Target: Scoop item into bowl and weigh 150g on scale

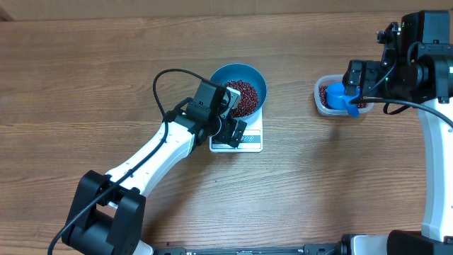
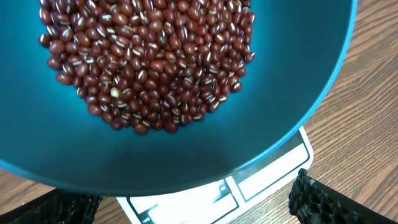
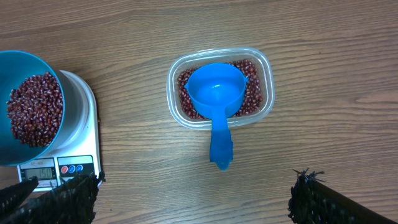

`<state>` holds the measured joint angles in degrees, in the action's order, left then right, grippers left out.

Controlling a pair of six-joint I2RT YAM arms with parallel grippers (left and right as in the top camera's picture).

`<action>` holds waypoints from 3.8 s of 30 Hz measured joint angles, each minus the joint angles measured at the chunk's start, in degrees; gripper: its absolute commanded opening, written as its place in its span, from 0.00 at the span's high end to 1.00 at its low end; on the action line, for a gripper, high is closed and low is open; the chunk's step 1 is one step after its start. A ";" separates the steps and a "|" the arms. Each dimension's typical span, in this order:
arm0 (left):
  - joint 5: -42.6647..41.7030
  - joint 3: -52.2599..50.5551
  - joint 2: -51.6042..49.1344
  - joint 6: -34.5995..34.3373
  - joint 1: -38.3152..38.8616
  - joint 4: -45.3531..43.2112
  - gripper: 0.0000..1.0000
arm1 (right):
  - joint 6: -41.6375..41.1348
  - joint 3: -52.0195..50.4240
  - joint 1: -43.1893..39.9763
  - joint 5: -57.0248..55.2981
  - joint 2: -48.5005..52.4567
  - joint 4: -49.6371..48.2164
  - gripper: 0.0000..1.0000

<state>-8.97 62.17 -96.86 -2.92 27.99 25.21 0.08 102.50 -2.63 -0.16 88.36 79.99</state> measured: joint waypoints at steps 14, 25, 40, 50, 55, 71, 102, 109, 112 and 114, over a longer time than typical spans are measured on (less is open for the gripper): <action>-0.72 0.00 0.00 -3.41 -0.02 9.44 0.01 | -0.02 0.00 -0.02 0.00 0.00 -0.02 0.00; -4.33 0.00 1.73 -6.21 -0.02 10.21 0.00 | 0.02 0.00 0.00 0.00 0.00 0.00 0.00; 0.37 -0.02 7.61 4.17 -0.02 7.78 0.01 | 0.00 0.00 0.00 -0.02 0.00 0.00 0.00; 8.70 -0.02 20.57 13.94 -0.87 11.13 0.01 | 0.00 0.00 0.00 0.02 0.00 -0.02 0.00; 8.74 -0.02 28.79 15.37 -5.14 17.51 0.00 | -0.02 0.00 0.00 0.00 0.00 -0.02 0.00; 2.97 -0.02 54.55 11.43 -12.28 38.64 0.01 | 0.00 0.00 0.00 -0.02 0.00 -0.02 0.00; 15.32 -44.19 95.97 0.87 -16.79 -10.99 0.00 | 0.13 0.00 0.00 0.00 0.00 -0.04 0.00; 18.23 -54.03 96.10 0.09 -18.53 -30.23 0.01 | 0.15 0.00 0.00 0.00 0.00 -0.04 0.00; 18.60 -59.14 96.13 0.02 -20.28 -40.41 0.01 | 0.15 0.00 0.00 0.00 0.00 -0.07 0.00; 18.73 -60.87 96.17 0.02 -21.42 -40.89 0.01 | 0.15 0.00 0.00 0.00 0.00 -0.07 0.00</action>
<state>9.76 1.30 -0.69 -2.90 6.57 -15.68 0.23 102.50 -2.63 -0.16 88.36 79.92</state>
